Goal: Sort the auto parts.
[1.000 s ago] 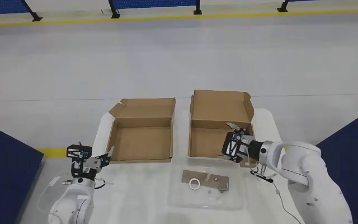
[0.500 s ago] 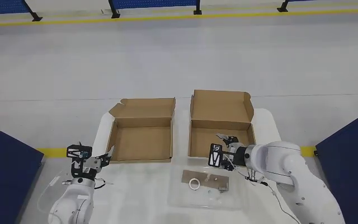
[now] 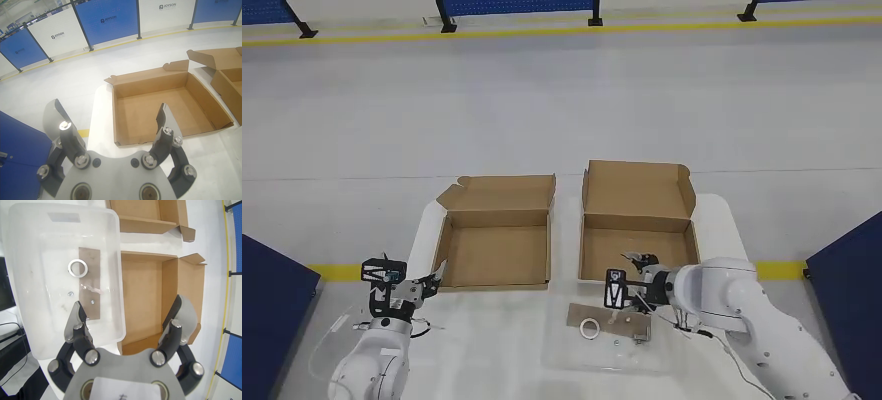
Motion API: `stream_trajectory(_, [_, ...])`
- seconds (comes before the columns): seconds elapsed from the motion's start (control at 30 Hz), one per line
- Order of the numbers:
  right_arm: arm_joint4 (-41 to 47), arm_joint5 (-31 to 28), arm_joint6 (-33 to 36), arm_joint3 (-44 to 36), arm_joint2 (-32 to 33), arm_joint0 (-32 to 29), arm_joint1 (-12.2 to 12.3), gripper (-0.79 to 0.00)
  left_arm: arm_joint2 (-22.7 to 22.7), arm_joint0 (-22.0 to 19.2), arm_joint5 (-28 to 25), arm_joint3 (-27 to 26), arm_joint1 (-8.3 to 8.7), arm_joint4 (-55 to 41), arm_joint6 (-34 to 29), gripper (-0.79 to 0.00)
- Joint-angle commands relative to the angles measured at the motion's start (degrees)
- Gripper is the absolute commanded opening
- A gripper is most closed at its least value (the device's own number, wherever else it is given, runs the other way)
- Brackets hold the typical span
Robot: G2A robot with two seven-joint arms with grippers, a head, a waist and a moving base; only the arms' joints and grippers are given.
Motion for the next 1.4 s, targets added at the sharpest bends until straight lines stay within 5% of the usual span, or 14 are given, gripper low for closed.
stream_trajectory(0.0, [2.03,1.71,1.71,0.18,-2.29,1.55,1.14,0.000,0.00,0.00,0.00,0.00,0.00,0.00,0.00,0.000])
stream_trajectory(0.27, [11.01,8.09,8.10,1.16,-11.46,8.32,5.22,0.000,0.00,0.00,0.00,0.00,0.00,0.00,0.00,0.000])
stream_trajectory(0.67, [10.74,8.33,6.36,1.19,-11.22,7.57,5.30,0.000,0.00,0.00,0.00,0.00,0.00,0.00,0.00,0.000])
stream_trajectory(0.87, [12.86,10.66,10.66,0.95,-13.39,8.31,6.27,0.000,0.00,0.00,0.00,0.00,0.00,0.00,0.00,0.000])
stream_trajectory(1.37, [24.34,18.54,18.54,0.45,-29.37,21.50,11.98,0.000,0.00,0.00,0.00,0.00,0.00,0.00,0.00,0.000])
